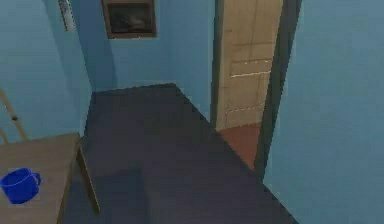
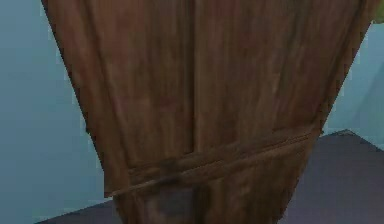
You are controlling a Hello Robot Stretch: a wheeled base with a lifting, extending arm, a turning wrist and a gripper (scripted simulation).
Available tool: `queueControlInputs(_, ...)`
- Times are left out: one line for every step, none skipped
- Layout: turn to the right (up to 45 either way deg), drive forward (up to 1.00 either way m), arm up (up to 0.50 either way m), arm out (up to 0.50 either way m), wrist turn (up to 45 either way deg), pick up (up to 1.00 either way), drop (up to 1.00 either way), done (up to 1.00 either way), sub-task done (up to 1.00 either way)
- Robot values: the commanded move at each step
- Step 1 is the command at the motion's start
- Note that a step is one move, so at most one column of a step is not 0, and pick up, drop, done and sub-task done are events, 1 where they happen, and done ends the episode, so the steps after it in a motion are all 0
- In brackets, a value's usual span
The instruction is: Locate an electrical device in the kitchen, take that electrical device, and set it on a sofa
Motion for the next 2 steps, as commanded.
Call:
queueControlInputs(0.0,1.00,0.00,0.00,0.0,0.00,0.00,0.00,0.00)
queueControlInputs(-9.0,0.00,0.00,0.00,0.0,0.00,0.00,0.00,0.00)
